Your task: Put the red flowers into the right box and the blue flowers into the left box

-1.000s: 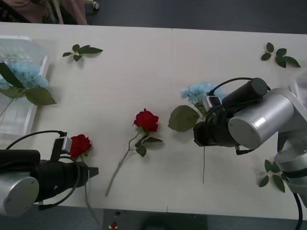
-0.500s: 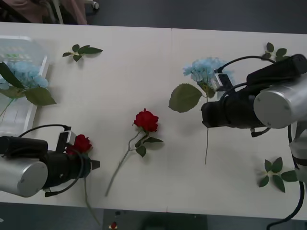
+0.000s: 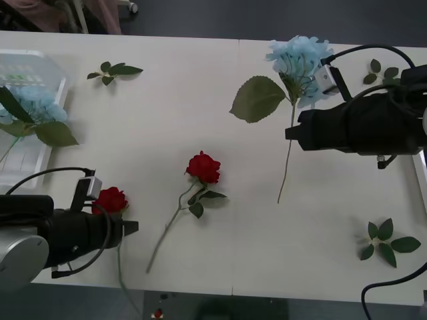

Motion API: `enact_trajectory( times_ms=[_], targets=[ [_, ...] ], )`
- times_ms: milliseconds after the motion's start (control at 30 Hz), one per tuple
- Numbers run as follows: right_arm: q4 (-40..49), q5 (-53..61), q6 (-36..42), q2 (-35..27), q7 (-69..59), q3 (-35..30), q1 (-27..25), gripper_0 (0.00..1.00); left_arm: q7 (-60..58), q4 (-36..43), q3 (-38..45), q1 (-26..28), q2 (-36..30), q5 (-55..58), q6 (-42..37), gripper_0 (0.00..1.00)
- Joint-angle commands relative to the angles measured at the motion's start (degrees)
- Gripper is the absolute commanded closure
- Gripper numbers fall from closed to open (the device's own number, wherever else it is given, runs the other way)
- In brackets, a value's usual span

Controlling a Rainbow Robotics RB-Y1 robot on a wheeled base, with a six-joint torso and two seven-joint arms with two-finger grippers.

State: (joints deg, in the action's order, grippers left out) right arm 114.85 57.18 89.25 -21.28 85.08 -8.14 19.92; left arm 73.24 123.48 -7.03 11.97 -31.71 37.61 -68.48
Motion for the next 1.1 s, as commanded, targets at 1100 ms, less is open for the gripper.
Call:
enact_trajectory(
  times_ms=[1100],
  targets=[
    [-19.93, 33.17, -12.70, 6.52, 8.44, 1.81, 20.15, 1.00, 8.32, 7.56, 10.98, -14.17, -2.57, 45.80, 11.08, 0.00]
  ],
)
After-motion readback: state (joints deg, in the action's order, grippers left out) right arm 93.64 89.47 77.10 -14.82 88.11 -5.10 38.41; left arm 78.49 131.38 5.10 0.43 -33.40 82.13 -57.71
